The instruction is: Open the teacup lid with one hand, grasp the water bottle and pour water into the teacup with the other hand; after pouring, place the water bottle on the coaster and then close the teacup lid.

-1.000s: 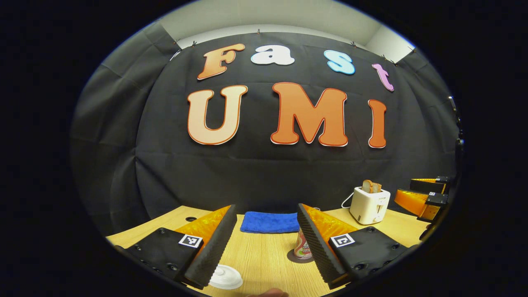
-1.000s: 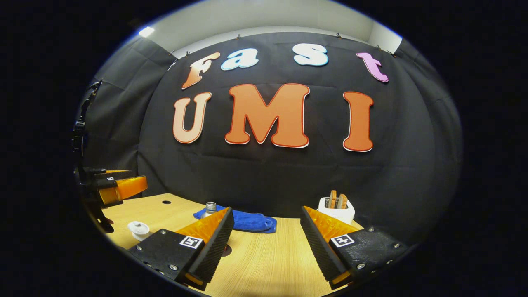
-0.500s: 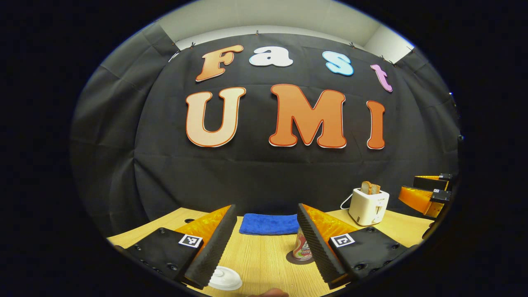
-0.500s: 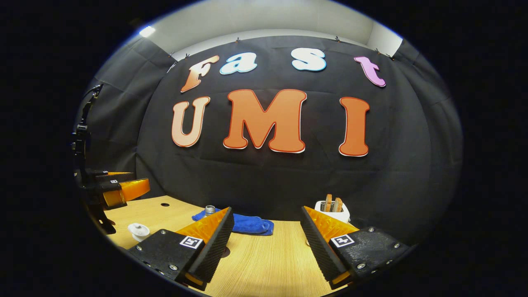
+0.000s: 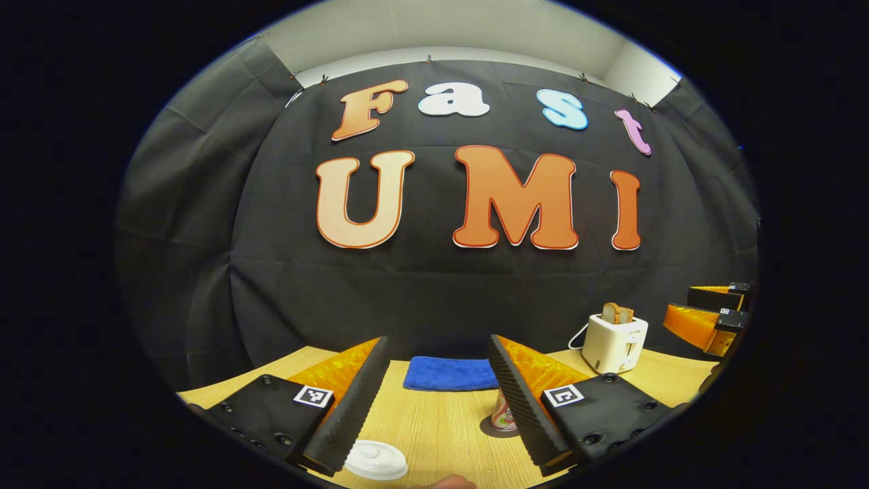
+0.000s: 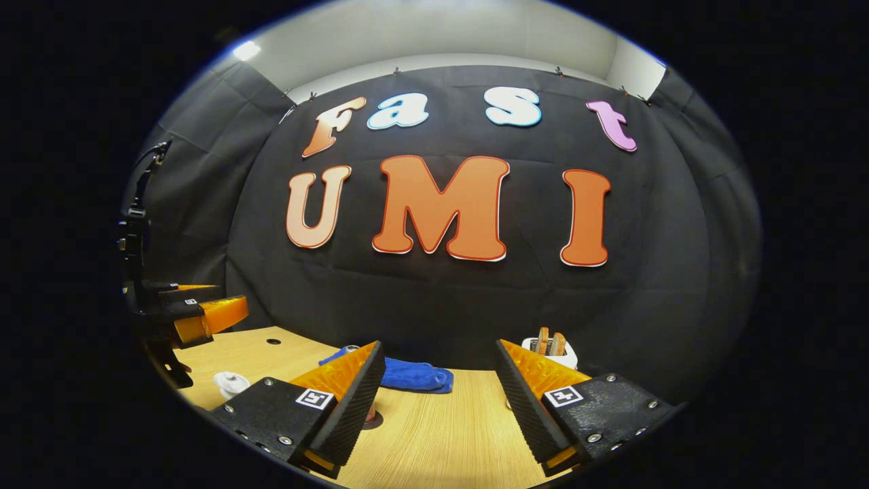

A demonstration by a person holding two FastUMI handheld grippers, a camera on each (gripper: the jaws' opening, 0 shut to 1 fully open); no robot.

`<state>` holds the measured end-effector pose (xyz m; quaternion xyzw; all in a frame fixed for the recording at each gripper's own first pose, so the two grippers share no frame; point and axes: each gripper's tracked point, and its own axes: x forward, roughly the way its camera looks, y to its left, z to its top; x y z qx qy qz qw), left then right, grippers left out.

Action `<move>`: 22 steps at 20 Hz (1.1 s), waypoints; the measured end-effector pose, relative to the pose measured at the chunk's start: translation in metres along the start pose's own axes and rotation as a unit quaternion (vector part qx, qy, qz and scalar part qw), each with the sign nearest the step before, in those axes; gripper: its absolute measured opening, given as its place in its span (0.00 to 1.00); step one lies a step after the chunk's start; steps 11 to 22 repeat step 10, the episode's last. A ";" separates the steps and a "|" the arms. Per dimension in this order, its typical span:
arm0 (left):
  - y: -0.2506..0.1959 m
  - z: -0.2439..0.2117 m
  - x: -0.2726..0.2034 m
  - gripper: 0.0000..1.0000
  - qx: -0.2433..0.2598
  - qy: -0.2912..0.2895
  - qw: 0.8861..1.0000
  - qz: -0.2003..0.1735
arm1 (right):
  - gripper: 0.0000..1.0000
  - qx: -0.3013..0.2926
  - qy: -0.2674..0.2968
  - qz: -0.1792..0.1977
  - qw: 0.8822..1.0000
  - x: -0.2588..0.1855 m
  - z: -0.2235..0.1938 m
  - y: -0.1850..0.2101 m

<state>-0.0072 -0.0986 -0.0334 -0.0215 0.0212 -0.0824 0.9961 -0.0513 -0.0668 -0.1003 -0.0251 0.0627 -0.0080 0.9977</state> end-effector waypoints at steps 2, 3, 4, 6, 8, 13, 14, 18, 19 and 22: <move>0.002 0.001 0.000 1.00 0.001 -0.004 1.000 0.002 | 0.97 -0.002 -0.002 0.001 1.000 0.000 0.001 0.003; 0.003 0.002 -0.002 0.99 0.002 -0.005 1.000 0.002 | 0.97 -0.003 -0.002 0.001 1.000 0.001 0.001 0.003; 0.004 0.003 -0.002 0.98 0.004 -0.006 1.000 0.003 | 0.97 -0.003 -0.002 0.002 1.000 0.001 0.001 0.005; 0.005 0.004 -0.004 0.96 0.005 -0.008 1.000 0.005 | 0.97 -0.004 0.000 0.004 1.000 0.001 -0.001 0.006; 0.007 0.004 -0.005 0.95 0.005 -0.009 1.000 0.005 | 0.97 -0.005 0.001 0.005 1.000 0.002 -0.002 0.009; 0.007 0.003 -0.004 0.93 0.005 -0.007 1.000 0.005 | 0.97 -0.005 0.000 0.007 1.000 0.002 -0.002 0.010; 0.007 0.003 -0.004 0.93 0.005 -0.007 1.000 0.005 | 0.97 -0.005 0.000 0.007 1.000 0.002 -0.002 0.010; 0.007 0.003 -0.004 0.93 0.005 -0.007 1.000 0.005 | 0.97 -0.005 0.000 0.007 1.000 0.002 -0.002 0.010; 0.007 0.003 -0.004 0.93 0.005 -0.007 1.000 0.005 | 0.97 -0.005 0.000 0.007 1.000 0.002 -0.002 0.010; 0.007 0.003 -0.004 0.93 0.005 -0.007 1.000 0.005 | 0.97 -0.005 0.000 0.007 1.000 0.002 -0.002 0.010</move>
